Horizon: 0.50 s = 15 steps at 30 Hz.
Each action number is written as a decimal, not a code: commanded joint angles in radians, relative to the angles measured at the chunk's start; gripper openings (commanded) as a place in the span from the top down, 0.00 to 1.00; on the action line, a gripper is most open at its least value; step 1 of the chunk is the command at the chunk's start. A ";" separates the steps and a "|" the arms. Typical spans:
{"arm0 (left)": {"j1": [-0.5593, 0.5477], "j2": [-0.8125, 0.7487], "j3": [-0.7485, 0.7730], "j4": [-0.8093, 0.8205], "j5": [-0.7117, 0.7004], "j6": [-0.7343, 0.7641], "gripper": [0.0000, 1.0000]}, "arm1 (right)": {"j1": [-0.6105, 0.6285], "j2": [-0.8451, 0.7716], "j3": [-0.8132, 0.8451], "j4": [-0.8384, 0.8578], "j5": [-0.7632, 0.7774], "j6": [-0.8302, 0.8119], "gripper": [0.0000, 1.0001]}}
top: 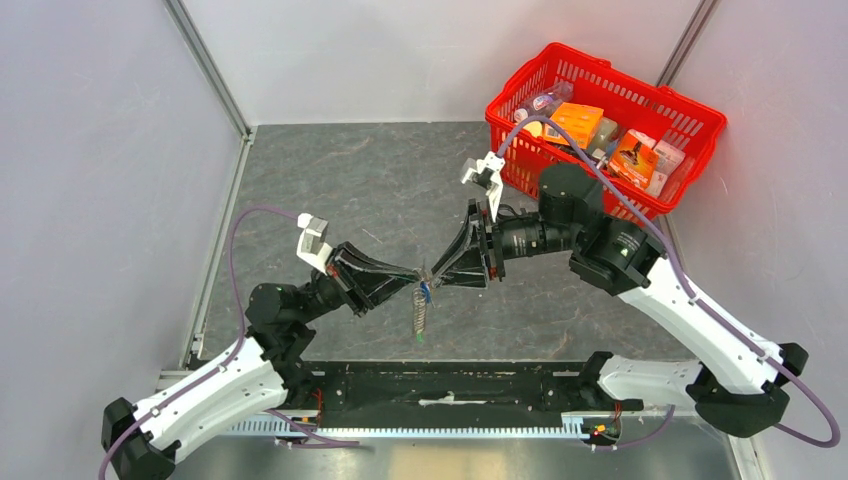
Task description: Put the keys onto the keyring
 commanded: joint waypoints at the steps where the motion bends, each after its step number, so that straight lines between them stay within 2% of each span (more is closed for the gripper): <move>1: -0.001 -0.004 -0.016 0.138 -0.077 -0.064 0.98 | 0.010 0.013 0.051 0.004 0.048 -0.040 0.59; 15: -0.001 -0.002 -0.006 0.167 -0.083 -0.080 0.98 | 0.039 0.050 0.073 0.006 0.112 -0.060 0.60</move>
